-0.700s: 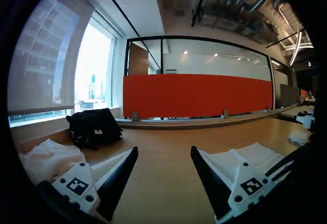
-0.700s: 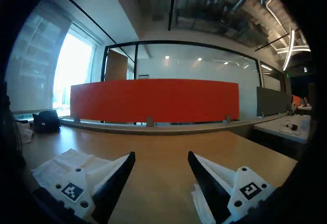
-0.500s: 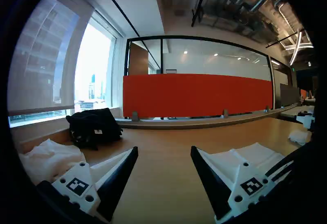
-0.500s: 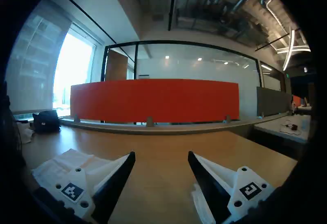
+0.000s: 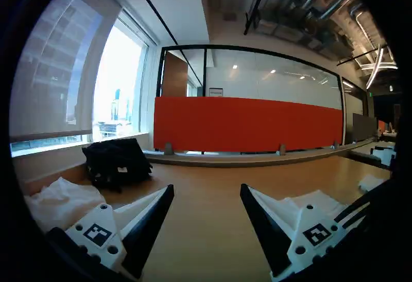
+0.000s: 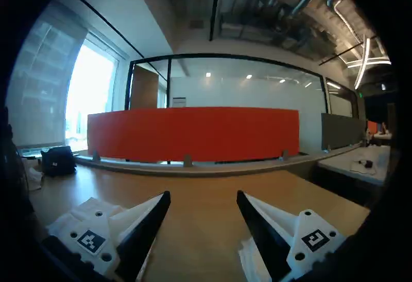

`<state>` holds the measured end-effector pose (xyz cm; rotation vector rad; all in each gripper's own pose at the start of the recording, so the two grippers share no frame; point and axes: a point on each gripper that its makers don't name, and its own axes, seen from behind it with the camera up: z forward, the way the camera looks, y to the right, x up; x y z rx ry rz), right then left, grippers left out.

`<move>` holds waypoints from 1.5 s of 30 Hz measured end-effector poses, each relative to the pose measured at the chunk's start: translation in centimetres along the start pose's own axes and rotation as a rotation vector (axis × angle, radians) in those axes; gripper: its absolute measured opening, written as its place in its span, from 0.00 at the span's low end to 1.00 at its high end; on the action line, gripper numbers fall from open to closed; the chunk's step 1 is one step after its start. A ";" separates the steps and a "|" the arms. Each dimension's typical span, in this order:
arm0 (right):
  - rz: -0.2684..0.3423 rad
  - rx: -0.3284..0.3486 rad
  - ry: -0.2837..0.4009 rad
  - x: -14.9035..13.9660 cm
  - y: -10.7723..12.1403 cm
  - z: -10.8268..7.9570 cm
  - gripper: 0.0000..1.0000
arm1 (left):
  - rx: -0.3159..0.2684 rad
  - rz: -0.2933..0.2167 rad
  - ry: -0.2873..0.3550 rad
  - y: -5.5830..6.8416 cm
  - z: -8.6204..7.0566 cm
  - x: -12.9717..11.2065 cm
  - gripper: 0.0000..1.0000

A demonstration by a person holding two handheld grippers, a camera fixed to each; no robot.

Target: Fold towel

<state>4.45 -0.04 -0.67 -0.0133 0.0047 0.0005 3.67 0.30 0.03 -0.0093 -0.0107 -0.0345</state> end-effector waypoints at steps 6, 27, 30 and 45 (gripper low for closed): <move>-0.033 0.001 -0.013 5.7 -0.6 -0.6 1.00 | -0.008 0.027 -0.004 0.4 -0.2 6.0 0.95; -0.031 0.019 -0.001 19.3 -2.1 -2.8 1.00 | -0.070 0.053 -0.042 2.3 -2.6 18.5 0.95; -0.051 0.051 -0.018 19.4 -2.7 -2.9 1.00 | -0.114 0.060 -0.057 3.4 -2.6 18.6 0.96; -0.181 0.364 -0.202 17.1 -8.0 -4.2 1.00 | -0.374 0.071 -0.163 9.1 -3.6 17.8 0.95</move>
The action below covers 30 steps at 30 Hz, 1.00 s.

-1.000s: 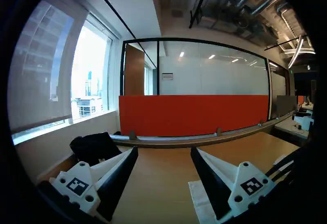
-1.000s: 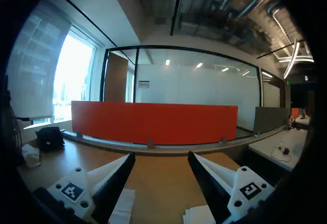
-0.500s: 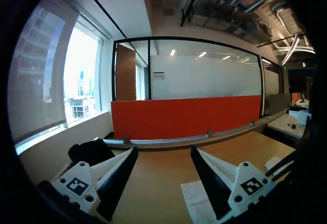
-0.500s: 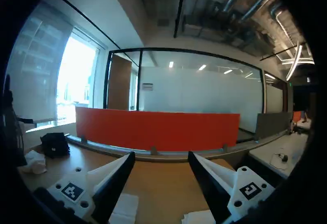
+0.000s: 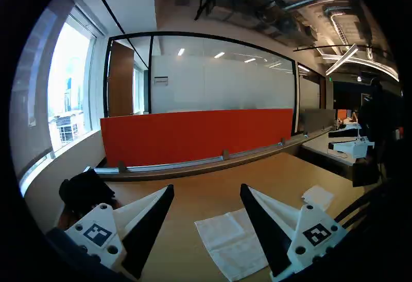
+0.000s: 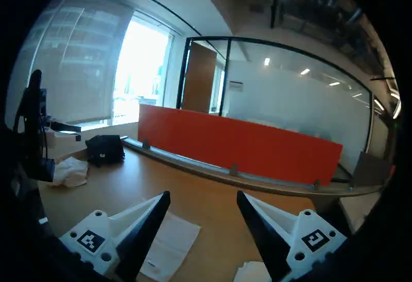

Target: Fold towel

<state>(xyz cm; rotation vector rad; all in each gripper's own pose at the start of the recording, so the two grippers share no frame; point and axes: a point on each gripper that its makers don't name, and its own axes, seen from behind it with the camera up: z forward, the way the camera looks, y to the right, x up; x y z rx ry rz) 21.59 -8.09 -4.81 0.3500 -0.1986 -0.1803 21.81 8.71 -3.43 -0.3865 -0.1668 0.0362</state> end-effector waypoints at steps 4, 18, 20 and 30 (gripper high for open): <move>-0.026 0.022 -0.020 -0.4 -0.4 0.0 1.00 | -0.014 0.019 -0.015 0.3 0.1 -0.5 0.95; -0.075 0.105 -0.144 -7.0 -3.0 0.8 1.00 | -0.078 0.056 -0.146 2.3 1.1 -7.0 0.95; -0.080 0.120 -0.162 -8.5 -3.5 1.1 1.00 | -0.083 0.063 -0.169 2.4 1.3 -8.5 0.95; -0.053 0.164 -0.262 -16.1 -5.6 2.1 1.00 | -0.116 0.086 -0.292 3.6 2.2 -16.3 0.96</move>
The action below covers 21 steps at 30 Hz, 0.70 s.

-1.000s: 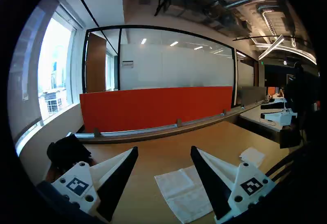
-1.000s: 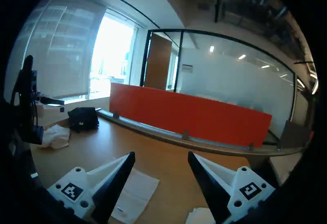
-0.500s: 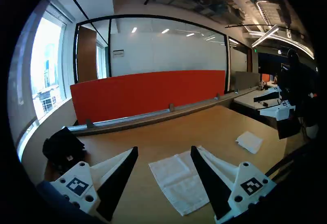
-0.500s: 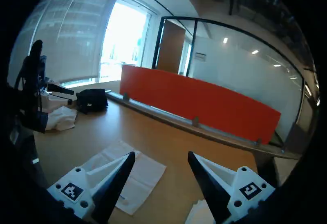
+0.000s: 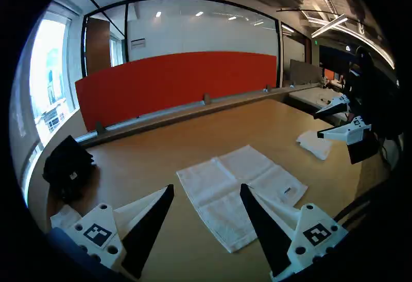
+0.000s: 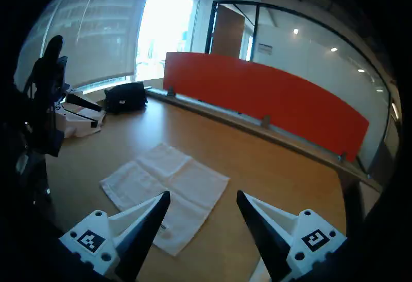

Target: Fold towel

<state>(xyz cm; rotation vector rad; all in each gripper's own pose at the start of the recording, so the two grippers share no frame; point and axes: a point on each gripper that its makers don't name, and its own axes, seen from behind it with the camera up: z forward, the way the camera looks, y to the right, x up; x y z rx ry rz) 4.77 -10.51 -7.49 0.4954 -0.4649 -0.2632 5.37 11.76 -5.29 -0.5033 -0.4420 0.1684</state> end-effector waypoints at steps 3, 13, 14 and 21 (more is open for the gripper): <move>0.003 0.021 -0.035 -2.1 -0.8 0.9 1.00 | -0.018 0.010 -0.043 0.7 0.9 -2.2 0.95; -0.007 0.068 -0.145 -8.1 -3.1 3.5 1.00 | -0.073 0.020 -0.184 2.6 3.1 -9.3 0.96; -0.008 0.072 -0.155 -8.6 -3.3 3.7 1.00 | -0.080 0.015 -0.195 2.8 3.3 -9.8 0.96; -0.007 0.103 -0.229 -12.3 -4.6 4.2 1.00 | -0.115 -0.002 -0.291 4.1 3.9 -13.9 0.95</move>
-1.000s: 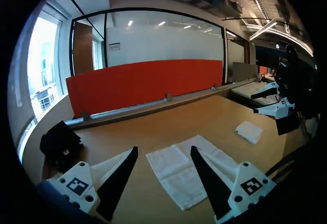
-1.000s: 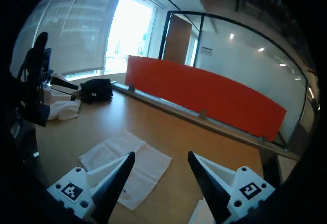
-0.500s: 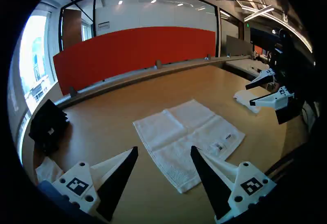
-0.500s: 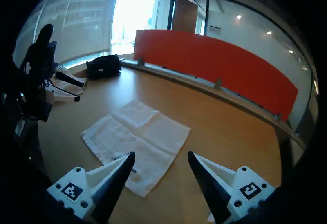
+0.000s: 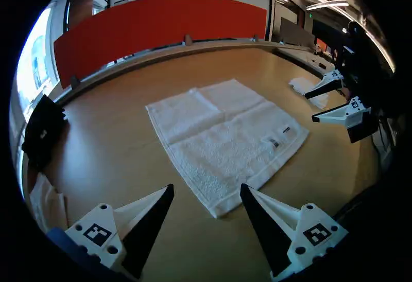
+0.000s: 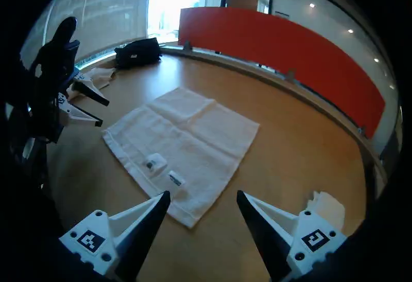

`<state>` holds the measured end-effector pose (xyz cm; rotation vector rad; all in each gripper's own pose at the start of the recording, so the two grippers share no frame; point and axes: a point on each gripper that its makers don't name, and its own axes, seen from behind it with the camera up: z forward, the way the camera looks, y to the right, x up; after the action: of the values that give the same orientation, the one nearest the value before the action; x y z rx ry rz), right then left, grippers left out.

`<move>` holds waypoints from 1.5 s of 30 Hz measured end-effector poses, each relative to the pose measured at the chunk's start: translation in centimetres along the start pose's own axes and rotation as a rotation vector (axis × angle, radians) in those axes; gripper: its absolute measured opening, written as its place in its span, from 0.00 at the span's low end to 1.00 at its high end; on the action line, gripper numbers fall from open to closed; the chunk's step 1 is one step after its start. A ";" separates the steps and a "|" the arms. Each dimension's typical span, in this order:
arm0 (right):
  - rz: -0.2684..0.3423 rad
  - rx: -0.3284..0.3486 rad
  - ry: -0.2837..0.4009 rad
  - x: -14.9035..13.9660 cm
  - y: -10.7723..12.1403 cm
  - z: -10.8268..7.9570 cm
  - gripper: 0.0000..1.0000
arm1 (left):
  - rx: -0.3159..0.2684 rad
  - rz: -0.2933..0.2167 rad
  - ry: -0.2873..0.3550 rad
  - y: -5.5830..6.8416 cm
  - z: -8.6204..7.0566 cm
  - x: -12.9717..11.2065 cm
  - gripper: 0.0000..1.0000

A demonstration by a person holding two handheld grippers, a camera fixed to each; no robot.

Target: Fold towel

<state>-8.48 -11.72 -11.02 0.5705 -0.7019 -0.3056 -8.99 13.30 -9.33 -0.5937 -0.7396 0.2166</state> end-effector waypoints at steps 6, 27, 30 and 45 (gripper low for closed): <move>0.015 0.010 -0.036 -1.8 -0.3 0.6 1.00 | -0.011 0.003 -0.063 0.4 0.8 -2.2 0.95; 0.025 0.058 -0.102 -4.6 -0.7 1.3 0.76 | -0.033 0.064 -0.147 1.9 1.9 -4.0 0.81; 0.020 0.060 -0.112 -4.9 -0.7 1.3 0.72 | -0.021 0.064 -0.154 1.8 1.9 -4.1 0.73; 0.028 0.070 -0.127 -5.6 -0.8 1.8 0.55 | -0.020 0.026 -0.166 2.0 2.0 -4.5 0.62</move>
<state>-13.87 -10.57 -13.35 0.6112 -0.8451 -0.2942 -13.55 14.03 -11.87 -0.6099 -0.8954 0.2848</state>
